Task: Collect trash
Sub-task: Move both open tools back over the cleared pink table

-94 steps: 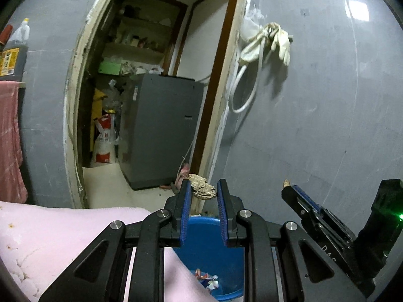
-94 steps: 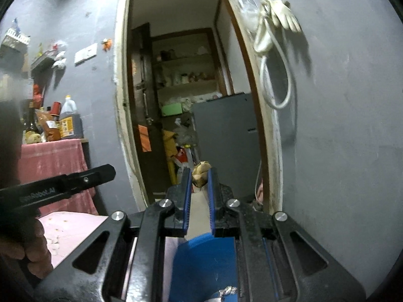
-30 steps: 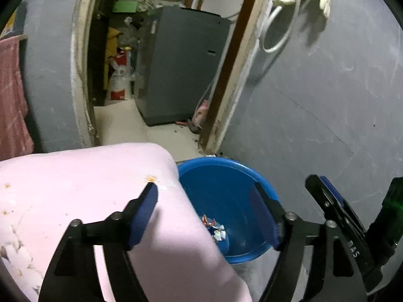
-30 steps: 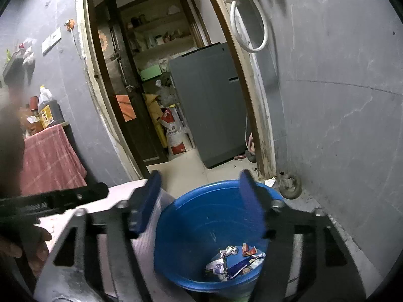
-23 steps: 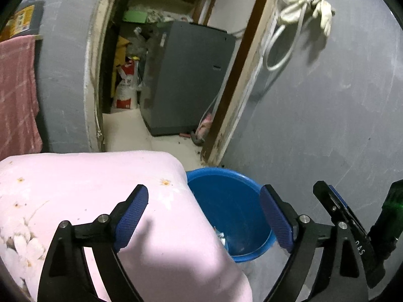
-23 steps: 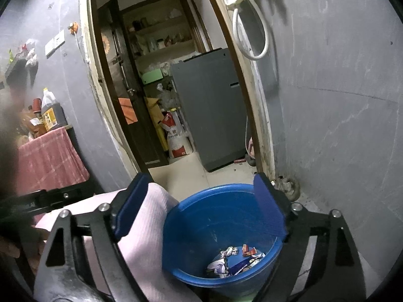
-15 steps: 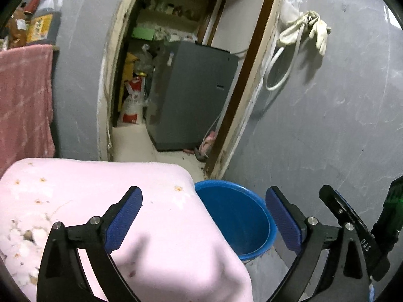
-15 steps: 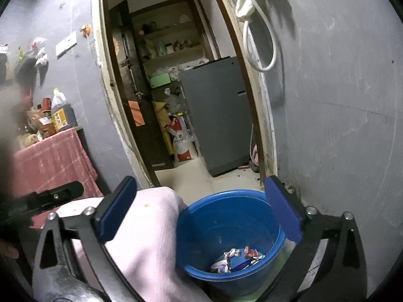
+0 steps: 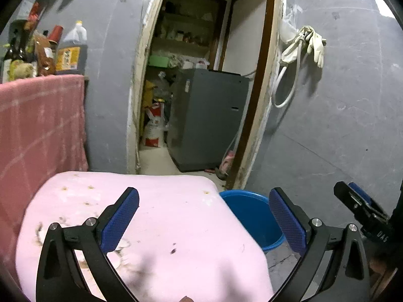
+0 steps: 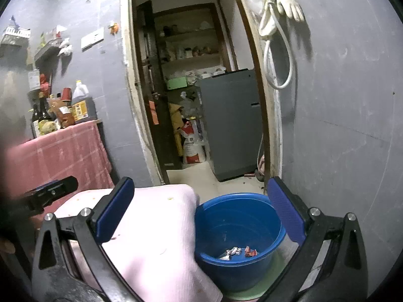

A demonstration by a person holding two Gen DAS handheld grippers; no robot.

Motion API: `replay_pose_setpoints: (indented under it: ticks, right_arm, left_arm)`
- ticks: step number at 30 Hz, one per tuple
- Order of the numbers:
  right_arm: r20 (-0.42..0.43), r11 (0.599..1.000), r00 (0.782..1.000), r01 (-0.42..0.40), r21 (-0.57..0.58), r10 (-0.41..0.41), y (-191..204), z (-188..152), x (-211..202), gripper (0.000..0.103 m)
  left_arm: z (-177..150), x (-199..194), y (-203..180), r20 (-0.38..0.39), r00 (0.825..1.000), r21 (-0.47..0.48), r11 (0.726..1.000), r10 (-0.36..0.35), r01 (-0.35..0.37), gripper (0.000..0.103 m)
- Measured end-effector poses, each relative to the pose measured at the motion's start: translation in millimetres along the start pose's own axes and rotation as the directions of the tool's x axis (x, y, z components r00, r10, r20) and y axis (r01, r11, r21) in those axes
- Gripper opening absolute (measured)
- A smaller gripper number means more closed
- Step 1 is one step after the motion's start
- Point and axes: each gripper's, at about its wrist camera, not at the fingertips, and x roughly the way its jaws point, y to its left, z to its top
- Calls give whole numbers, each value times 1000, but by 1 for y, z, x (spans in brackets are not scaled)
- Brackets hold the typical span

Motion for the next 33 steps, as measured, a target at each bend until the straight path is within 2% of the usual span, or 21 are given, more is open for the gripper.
replay_pose_setpoints:
  ticks: [8, 18, 33]
  right_arm:
    - [10, 998, 1000, -29, -50, 29, 24, -6, -29, 103]
    - [24, 996, 998, -52, -78, 54, 44, -22, -65, 103]
    - [29, 990, 996, -75, -116, 79, 60, -44, -100, 103]
  left_arm:
    - [-21, -47, 5, 47, 997, 27, 997, 66, -68, 101]
    - [-41, -93, 13, 101, 989, 22, 993, 112, -115, 101]
    - [-79, -134, 14, 102, 981, 21, 985, 168, -171, 101]
